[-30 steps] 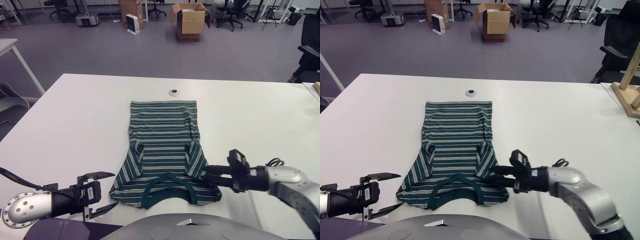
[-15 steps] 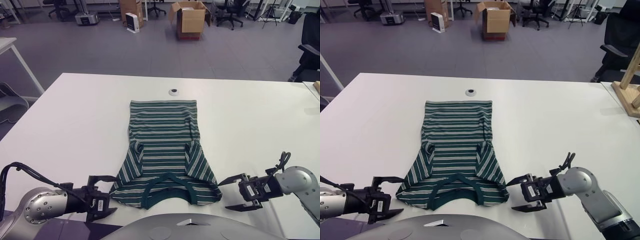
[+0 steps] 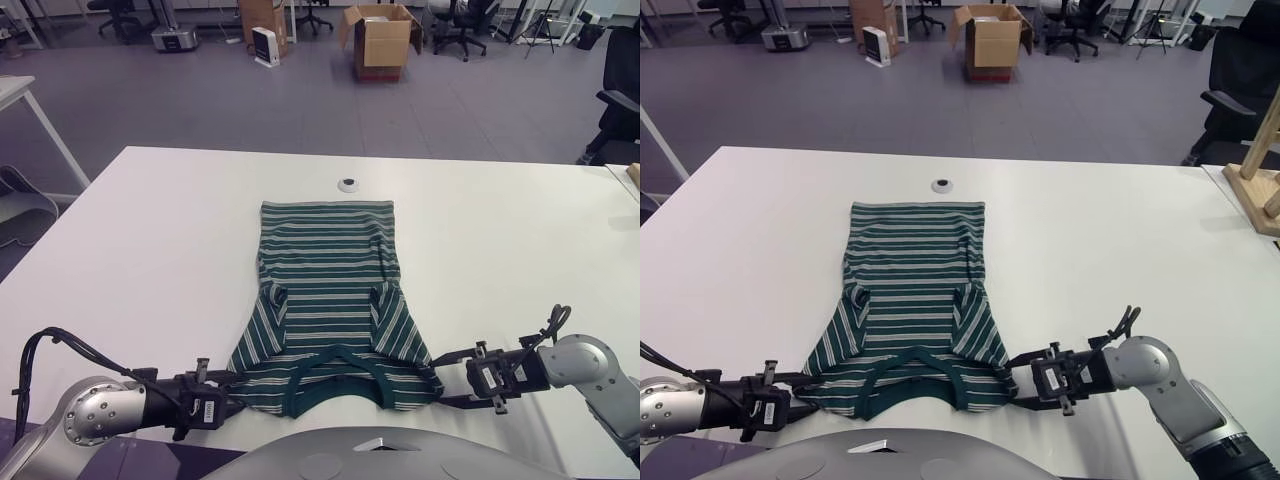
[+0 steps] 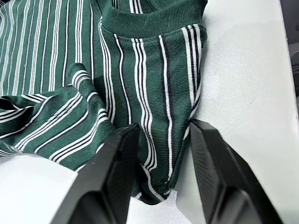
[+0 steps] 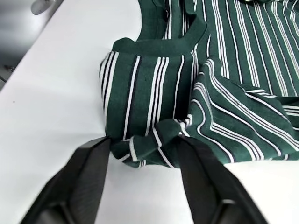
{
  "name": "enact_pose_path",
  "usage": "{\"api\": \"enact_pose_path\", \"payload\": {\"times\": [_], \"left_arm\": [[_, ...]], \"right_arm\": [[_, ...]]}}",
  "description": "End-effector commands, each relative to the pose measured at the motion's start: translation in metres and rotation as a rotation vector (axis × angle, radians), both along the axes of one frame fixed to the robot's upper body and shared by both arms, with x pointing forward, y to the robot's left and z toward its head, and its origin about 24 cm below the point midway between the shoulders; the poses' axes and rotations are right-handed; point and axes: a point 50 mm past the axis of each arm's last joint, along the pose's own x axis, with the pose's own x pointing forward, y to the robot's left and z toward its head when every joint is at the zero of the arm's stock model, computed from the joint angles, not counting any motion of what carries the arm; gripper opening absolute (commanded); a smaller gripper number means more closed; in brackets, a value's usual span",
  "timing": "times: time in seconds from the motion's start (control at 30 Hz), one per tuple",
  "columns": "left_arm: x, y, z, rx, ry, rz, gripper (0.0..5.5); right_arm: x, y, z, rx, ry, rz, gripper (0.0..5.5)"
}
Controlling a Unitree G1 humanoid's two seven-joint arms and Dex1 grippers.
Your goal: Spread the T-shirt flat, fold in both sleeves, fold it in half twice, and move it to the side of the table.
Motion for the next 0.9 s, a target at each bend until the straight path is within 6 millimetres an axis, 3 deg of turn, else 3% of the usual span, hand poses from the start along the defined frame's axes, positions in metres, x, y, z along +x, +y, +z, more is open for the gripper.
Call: {"api": "enact_pose_path", "payload": {"times": [0.03,0.23,0.3,0.5,0.57,0.7,0.9], "left_arm": [[-0.003,0.01,-0.009,0.051,0.081,0.05,1.02],[0.003,0.007,-0.003,0.002,0.087,0.075,0.0],[0.005,0.004,0.008,-0.035,0.096,0.076,0.0],[-0.006,-0.006,0.055,-0.08,0.196,-0.025,0.0],[-0.001,-0.009,0.068,-0.082,0.168,-0.047,0.0],[-0.012,-0.02,0.047,-0.037,0.165,-0.092,0.0],[-0.025,-0.028,0.03,-0.034,0.158,-0.074,1.0]], "right_arm": [[0.006,0.004,0.003,0.008,-0.029,-0.004,1.59],[0.01,0.006,0.015,0.046,0.036,-0.014,0.33],[0.009,0.002,0.021,0.019,0.074,0.024,0.04],[0.008,-0.013,0.045,-0.102,0.148,0.149,0.0],[0.007,-0.016,0.053,-0.117,0.178,0.165,0.0],[0.004,-0.009,0.049,-0.1,0.199,0.173,0.0],[0.002,-0.01,0.041,-0.106,0.189,0.149,0.0]]}}
